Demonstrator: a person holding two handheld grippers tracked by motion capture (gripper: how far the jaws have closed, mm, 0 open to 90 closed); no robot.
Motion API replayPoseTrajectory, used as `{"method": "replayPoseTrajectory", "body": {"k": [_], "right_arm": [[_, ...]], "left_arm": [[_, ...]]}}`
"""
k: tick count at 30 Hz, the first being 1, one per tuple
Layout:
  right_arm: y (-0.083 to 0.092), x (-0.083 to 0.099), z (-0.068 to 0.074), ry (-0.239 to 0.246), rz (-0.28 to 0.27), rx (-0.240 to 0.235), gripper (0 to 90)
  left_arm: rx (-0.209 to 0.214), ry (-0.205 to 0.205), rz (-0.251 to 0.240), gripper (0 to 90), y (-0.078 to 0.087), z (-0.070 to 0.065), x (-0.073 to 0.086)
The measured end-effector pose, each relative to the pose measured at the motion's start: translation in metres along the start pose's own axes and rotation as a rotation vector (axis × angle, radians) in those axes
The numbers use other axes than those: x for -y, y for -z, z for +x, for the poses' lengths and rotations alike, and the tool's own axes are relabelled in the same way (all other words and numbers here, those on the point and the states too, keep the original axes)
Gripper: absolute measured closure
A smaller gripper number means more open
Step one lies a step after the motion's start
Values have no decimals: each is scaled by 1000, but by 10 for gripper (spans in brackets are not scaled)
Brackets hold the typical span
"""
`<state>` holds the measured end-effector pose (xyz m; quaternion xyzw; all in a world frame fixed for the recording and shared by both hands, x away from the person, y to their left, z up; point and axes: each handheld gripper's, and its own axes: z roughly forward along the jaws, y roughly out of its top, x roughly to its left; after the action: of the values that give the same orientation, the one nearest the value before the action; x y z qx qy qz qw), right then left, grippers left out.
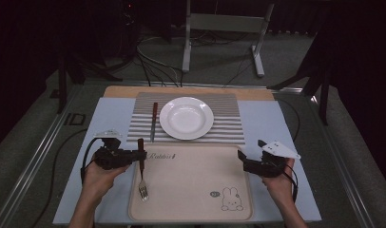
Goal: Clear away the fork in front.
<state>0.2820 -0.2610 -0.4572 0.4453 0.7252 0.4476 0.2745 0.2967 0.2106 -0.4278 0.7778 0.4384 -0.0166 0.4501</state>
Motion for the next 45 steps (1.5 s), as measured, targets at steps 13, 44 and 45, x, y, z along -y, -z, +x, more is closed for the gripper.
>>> {"method": "replayPoseTrajectory", "body": {"k": [13,44,45], "right_arm": [[2,4,1,-3,5,5,136],[21,23,-3,-48,-4,24,133],[21,23,-3,-50,-6,25,132]], "left_arm": [[-46,17,13,743,-32,13,27],[-274,-13,-210,392,-3,24,37],[-282,-22,-231,361,-1,22,36]]}}
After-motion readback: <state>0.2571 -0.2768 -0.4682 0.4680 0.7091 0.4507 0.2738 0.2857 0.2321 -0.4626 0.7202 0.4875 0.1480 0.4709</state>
